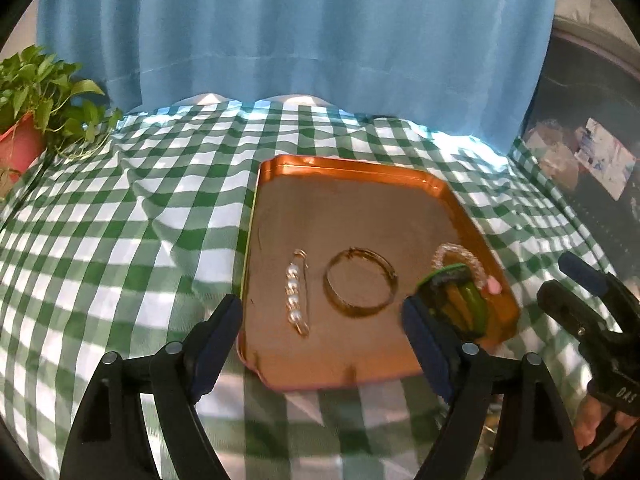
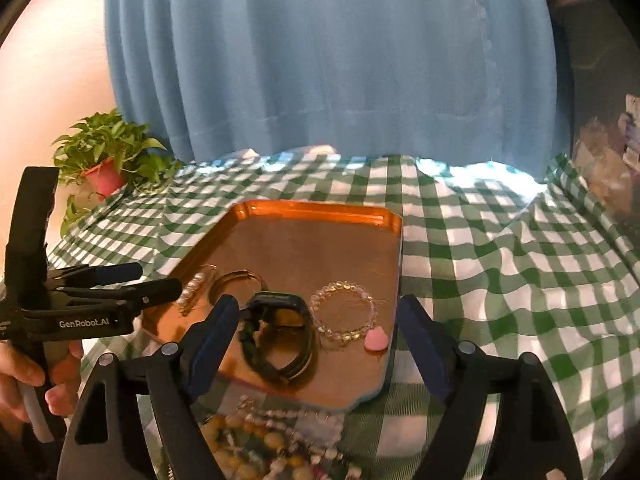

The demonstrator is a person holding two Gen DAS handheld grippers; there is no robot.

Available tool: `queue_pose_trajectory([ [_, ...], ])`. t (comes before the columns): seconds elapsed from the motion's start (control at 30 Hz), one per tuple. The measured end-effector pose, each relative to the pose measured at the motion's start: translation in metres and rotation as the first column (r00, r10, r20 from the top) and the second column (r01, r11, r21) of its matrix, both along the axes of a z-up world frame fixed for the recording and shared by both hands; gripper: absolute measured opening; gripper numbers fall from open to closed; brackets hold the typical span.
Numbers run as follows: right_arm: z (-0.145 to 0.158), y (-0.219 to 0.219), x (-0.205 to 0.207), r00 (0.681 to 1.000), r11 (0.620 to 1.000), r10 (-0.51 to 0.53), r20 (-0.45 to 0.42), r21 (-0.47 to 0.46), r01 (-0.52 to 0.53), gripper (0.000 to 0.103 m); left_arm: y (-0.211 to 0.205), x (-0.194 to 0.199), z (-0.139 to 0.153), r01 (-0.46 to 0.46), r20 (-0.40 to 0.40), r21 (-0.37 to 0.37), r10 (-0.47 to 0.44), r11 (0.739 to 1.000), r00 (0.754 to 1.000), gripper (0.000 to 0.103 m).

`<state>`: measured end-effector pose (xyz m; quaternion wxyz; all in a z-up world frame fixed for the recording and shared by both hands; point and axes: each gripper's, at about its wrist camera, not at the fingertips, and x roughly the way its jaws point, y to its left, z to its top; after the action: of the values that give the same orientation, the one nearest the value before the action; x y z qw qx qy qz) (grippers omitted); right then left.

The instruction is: Organize jewelry

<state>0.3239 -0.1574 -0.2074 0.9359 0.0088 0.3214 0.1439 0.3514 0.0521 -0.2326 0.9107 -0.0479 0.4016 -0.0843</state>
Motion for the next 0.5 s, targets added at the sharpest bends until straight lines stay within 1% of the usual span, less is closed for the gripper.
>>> queue_pose_trajectory([
  [0.1, 0.011, 0.004, -0.02, 0.999, 1.0, -0.016, 0.033, -0.023, 0.017, 0.078, -0.002, -0.021, 0.011, -0.012, 0.003, -0.007, 0.012, 1.0, 1.0, 0.082],
  [0.17, 0.019, 0.007, -0.034, 0.999, 0.999, -0.023, 0.047, -0.029, 0.025, 0.078, -0.006, -0.036, 0.019, -0.015, 0.019, 0.014, 0.014, 1.0, 1.0, 0.082],
  [0.23, 0.028, 0.008, -0.044, 0.999, 1.0, -0.018, 0.048, -0.008, 0.019, 0.078, -0.011, -0.055, 0.031, -0.017, 0.046, 0.042, 0.015, 0.999, 0.999, 0.082],
  [0.27, 0.034, 0.006, -0.052, 0.998, 1.0, -0.019, 0.055, 0.025, 0.018, 0.079, -0.012, -0.063, 0.036, -0.016, 0.053, 0.048, 0.013, 0.999, 0.999, 0.082],
  [0.3, 0.038, 0.004, -0.059, 0.998, 0.998, -0.022, 0.056, 0.057, 0.019, 0.09, -0.014, -0.072, 0.042, -0.006, 0.054, 0.05, 0.003, 0.999, 0.999, 0.082],
  [0.37, 0.045, -0.002, -0.071, 0.999, 0.993, -0.027, 0.036, 0.112, 0.023, 0.103, -0.016, -0.087, 0.052, 0.003, 0.048, 0.043, -0.005, 0.999, 0.999, 0.082],
  [0.4, 0.05, -0.006, -0.081, 0.999, 0.989, -0.039, 0.038, 0.142, 0.034, 0.103, -0.017, -0.098, 0.057, 0.007, 0.045, 0.046, -0.009, 0.999, 0.999, 0.082],
  [0.43, 0.053, -0.009, -0.089, 0.998, 0.987, -0.052, 0.039, 0.153, 0.046, 0.103, -0.019, -0.107, 0.061, 0.006, 0.046, 0.06, -0.008, 0.998, 0.999, 0.082],
  [0.5, 0.062, -0.015, -0.105, 0.997, 0.985, -0.08, 0.018, 0.154, 0.076, 0.103, -0.024, -0.126, 0.069, -0.013, 0.05, 0.116, 0.007, 0.993, 0.999, 0.083],
])
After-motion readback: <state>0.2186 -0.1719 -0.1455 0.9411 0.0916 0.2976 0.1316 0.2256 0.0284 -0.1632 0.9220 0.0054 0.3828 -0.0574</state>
